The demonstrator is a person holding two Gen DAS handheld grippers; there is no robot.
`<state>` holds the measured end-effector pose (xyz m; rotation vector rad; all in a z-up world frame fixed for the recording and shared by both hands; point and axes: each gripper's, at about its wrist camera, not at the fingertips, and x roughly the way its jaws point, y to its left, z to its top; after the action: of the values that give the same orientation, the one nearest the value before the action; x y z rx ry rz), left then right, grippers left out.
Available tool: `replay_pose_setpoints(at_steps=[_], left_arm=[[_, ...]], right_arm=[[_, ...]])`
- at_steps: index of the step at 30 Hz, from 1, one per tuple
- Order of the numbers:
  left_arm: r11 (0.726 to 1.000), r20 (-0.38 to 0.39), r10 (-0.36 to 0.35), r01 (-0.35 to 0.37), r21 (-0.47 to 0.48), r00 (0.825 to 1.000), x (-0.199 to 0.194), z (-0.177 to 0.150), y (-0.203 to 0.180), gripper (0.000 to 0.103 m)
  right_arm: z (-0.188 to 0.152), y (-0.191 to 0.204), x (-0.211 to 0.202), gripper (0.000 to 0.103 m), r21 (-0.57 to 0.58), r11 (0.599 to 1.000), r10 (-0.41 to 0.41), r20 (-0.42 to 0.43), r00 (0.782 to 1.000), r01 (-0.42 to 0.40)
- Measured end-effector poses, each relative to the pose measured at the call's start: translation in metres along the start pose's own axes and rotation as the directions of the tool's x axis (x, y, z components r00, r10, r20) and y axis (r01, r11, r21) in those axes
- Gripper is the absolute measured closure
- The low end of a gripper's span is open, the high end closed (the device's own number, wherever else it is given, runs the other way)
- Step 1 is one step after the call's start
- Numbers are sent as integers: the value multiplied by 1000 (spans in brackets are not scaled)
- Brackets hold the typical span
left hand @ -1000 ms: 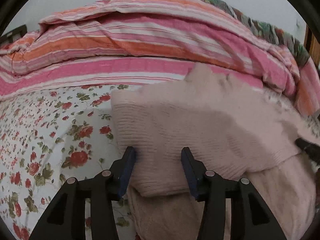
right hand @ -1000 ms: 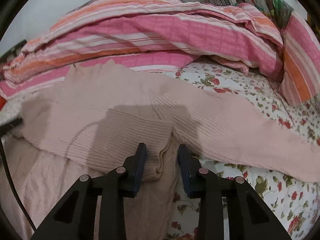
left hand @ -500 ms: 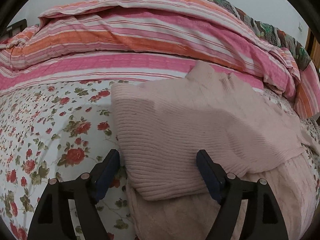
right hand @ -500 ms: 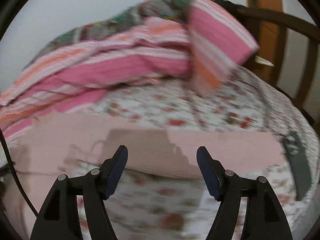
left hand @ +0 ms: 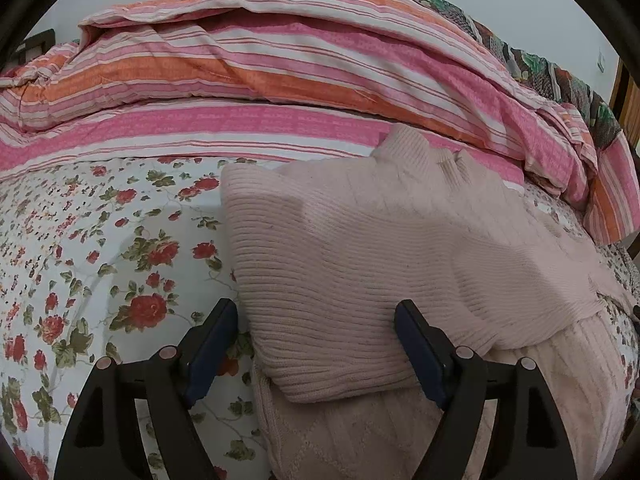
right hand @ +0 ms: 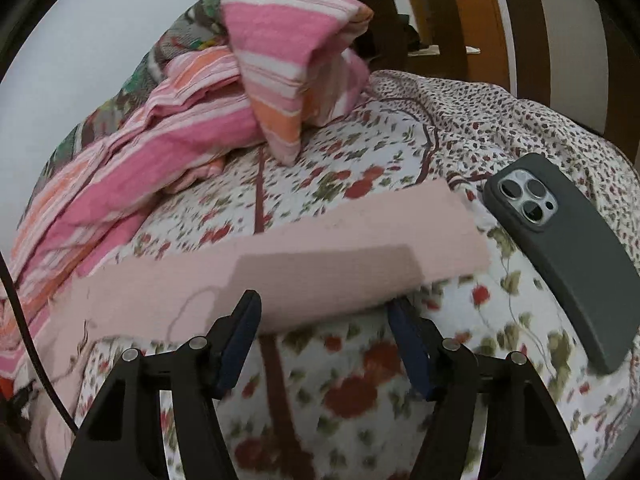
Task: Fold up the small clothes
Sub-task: 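Grasp the other sleeve cuff with the right gripper and lift it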
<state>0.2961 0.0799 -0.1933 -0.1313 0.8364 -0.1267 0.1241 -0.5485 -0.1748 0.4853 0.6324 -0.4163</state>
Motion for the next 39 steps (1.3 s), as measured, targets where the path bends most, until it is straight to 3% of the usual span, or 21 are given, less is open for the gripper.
replay_pose_setpoints(at_steps=[2,3,6,12,16,20,26,30,33,39], left_arm=[[1000,0,-7,7,-5,1000,0,0,0,23],[1000,1,-11,11,-8,1000,0,0,1,22],[1000,3,-19,19,-14,1000,0,1,2,22],[998,24,-51,52,-47,998,-7,0,7,22],[988,66,-52,61,-140,996,-18,-1,24,22],[970,86,-89,106,-220,992,-27,-3,42,22],[971,131,-45,74,-226,990,-50,-2,58,22],[962,173,-40,84,-261,984,-68,-2,75,21],[951,189,-23,79,-299,982,-77,-2,91,21],[953,219,106,-36,-302,970,-94,1,116,21]], right_arm=[[5,-2,4,47,8,1000,-18,9,1000,18],[8,-3,6,56,12,999,-41,17,999,40],[13,-4,10,95,-19,994,-108,19,994,108],[25,35,-16,97,-124,979,-146,120,982,161],[37,80,-46,97,-179,971,-123,198,972,159],[39,143,-73,97,-275,946,-91,281,955,171],[24,257,-107,97,-436,891,31,337,941,126],[-8,335,-120,97,-540,841,153,292,944,30],[-41,392,-117,97,-608,791,239,210,948,-65],[-113,497,-81,98,-690,679,341,-4,940,-249]])
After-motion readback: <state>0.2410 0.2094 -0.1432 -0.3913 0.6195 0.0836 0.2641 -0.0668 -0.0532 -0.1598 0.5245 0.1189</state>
